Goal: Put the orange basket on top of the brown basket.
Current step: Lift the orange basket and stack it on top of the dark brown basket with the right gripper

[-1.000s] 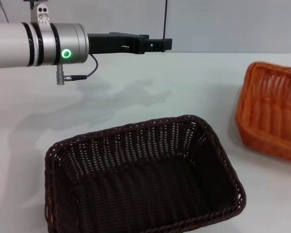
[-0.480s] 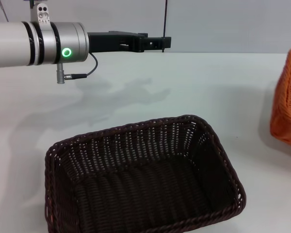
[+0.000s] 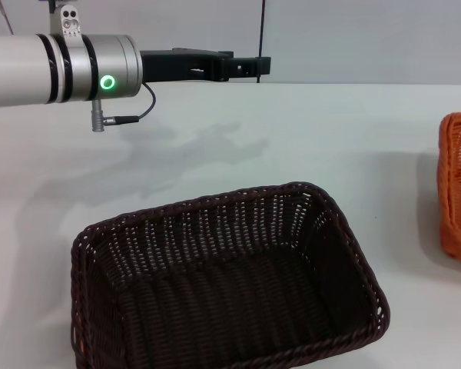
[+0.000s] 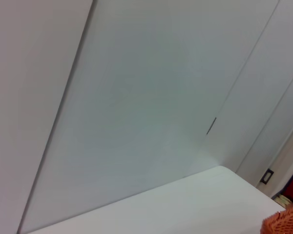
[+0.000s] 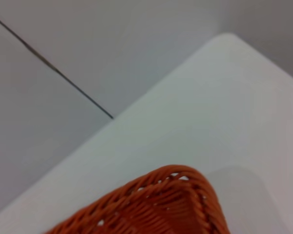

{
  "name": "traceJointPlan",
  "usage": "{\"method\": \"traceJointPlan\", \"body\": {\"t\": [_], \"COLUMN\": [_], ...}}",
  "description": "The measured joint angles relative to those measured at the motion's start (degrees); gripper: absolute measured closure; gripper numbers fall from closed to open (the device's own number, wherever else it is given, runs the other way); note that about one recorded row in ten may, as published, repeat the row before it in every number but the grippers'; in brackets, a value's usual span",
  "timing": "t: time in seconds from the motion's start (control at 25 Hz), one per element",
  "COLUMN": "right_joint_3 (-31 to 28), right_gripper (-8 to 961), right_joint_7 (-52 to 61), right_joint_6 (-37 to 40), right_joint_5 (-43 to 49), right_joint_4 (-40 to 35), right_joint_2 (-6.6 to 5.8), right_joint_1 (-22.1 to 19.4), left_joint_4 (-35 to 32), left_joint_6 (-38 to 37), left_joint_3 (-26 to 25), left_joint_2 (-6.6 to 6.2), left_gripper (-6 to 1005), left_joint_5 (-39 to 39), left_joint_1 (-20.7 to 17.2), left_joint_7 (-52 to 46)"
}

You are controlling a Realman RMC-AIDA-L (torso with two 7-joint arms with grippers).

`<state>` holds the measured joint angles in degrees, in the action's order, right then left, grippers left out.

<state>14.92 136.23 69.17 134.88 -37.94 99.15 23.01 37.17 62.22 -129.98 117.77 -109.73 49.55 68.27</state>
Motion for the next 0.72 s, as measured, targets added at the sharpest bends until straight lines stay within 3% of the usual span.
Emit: {"method": "traceJointPlan", "body": {"t": [0.4,0.72], "right_joint_3": [-3.49,-3.10], "right_gripper": [772,772], "right_joint_7": [-0.41,-3.88], "right_joint_6": [0.40,4.53], "right_joint_5": [-10.15,-24.90], "right_joint_4": [-2.61,-2.83], "right_joint_2": [0.37,1.81], "right_joint_1": [-0.65,-1.89], "left_joint_4": [0.47,1.23], "left_joint_6": [-0.64,-5.48], "left_joint_3": [-0.34,-0.60], "left_joint_2": [0.00,-0.14], "left_gripper": [172,172], "left_joint_5": [1.25,10.50], "left_joint_1": [-0.19,-3.59], "left_joint_7": [0.04,4.59]}}
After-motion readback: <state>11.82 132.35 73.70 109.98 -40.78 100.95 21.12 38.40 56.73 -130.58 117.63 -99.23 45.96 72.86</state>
